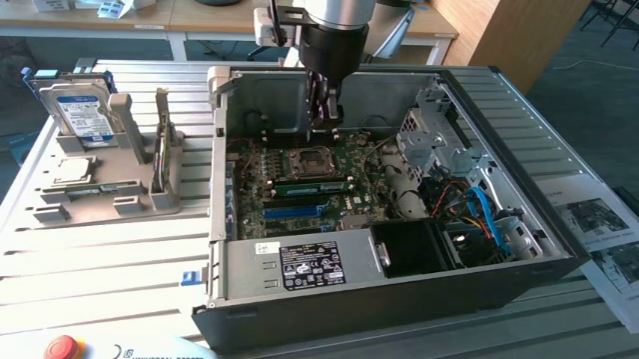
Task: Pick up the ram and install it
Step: 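Press down the ram until it locks into place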
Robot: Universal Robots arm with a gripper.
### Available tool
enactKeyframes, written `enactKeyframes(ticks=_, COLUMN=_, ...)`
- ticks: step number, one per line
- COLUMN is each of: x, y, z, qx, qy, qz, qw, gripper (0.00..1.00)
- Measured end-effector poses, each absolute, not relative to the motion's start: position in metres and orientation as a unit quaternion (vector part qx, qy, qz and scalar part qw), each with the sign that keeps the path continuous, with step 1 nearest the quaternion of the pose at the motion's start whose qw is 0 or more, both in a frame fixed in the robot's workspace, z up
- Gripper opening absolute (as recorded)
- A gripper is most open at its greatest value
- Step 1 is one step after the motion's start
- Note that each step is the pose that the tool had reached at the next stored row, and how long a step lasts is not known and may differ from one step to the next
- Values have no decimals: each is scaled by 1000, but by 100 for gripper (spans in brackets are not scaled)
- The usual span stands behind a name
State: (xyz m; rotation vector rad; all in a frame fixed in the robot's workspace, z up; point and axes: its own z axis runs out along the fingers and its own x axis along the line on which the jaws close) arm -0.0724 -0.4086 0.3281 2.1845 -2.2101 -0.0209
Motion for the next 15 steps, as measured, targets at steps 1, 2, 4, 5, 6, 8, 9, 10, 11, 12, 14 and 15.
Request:
enactKeyframes(ticks=1, x=-72, y=-409, z=328, qx=703, qy=-711, qz=-7, qw=17, gripper=10)
enactKeyframes(ticks=2, x=-72, y=-409, z=328, qx=703, qy=-711, qz=-7, qw=17, gripper=10)
enactKeyframes(ticks=4, x=-72, y=-409, z=328, qx=703, qy=-711, qz=-7, qw=17, gripper=10)
enactKeyframes(ticks=5, x=-72, y=-409, z=328, qx=703, qy=-711, qz=-7, qw=17, gripper=10)
enactKeyframes(ticks=6, x=-72, y=-409, z=328, qx=703, qy=-711, qz=-7, qw=17, gripper=10)
enactKeyframes(ticks=8, x=-72, y=-409, z=328, qx=702, qy=-712, qz=-7, qw=17, gripper=10)
enactKeyframes(ticks=9, x=-72, y=-409, z=328, qx=700, qy=-714, qz=-7, qw=17, gripper=10)
enactKeyframes(ticks=10, x=-72, y=-409, z=328, qx=696, qy=-718, qz=-7, qw=17, gripper=10)
enactKeyframes(ticks=11, x=-72, y=-409, z=328, qx=692, qy=-722, qz=-7, qw=17, gripper=10)
enactKeyframes(ticks=12, x=-72, y=-409, z=328, qx=687, qy=-726, qz=-7, qw=17, gripper=10)
enactKeyframes(ticks=14, x=-72, y=-409, z=328, qx=674, qy=-739, qz=-7, qw=17, gripper=10)
enactKeyframes(ticks=15, x=-72, y=-409, z=328, qx=667, qy=-745, qz=-8, qw=17, gripper=10)
